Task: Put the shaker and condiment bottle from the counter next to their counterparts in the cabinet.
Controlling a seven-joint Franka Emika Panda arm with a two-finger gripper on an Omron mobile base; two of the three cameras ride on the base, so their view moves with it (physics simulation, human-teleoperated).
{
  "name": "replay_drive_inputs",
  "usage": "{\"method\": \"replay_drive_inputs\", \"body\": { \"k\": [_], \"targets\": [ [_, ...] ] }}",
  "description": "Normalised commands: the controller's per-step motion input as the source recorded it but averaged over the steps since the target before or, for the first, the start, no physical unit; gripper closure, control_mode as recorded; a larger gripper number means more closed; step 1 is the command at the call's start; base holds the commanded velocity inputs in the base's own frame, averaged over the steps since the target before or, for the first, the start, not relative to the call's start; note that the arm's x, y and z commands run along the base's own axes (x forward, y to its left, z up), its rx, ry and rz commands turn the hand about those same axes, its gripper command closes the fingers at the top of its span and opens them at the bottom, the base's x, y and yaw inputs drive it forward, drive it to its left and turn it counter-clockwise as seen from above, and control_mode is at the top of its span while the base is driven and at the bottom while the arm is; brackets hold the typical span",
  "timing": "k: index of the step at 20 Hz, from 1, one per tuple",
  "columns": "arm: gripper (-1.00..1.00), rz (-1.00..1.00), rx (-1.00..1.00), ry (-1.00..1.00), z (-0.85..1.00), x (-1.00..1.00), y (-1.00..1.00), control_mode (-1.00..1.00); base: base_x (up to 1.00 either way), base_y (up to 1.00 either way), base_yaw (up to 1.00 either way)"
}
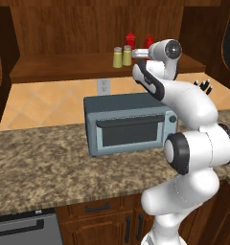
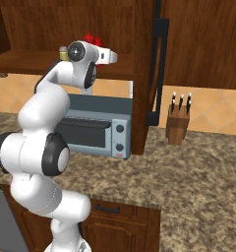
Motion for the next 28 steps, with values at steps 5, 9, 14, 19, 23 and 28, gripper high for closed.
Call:
{"method": "replay_drive_inputs", "body": {
  "k": [5, 9, 14, 19, 23, 28],
  "targets": [
    [-1.00, 0.03, 0.02, 0.00, 0.00, 0.02, 0.00, -1.00, 0.00, 0.00, 0.00],
    [-1.00, 0.02, 0.01, -0.03, 0.00, -0.04, -0.03, -1.00, 0.00, 0.00, 0.00],
    [-1.00, 0.00, 0.02, -0.06, 0.11, -0.34, 0.00, -1.00, 0.00, 0.00, 0.00],
    [-1.00, 0.00, 0.03, -0.05, 0.17, -0.49, 0.09, -1.00, 0.00, 0.00, 0.00],
    [-1.00, 0.00, 0.05, -0.07, 0.22, -0.51, 0.25, -1.00, 0.00, 0.00, 0.00],
    [-1.00, -0.01, 0.01, -0.01, 0.25, -0.52, 0.14, -1.00, 0.00, 0.00, 0.00]
  ]
}}
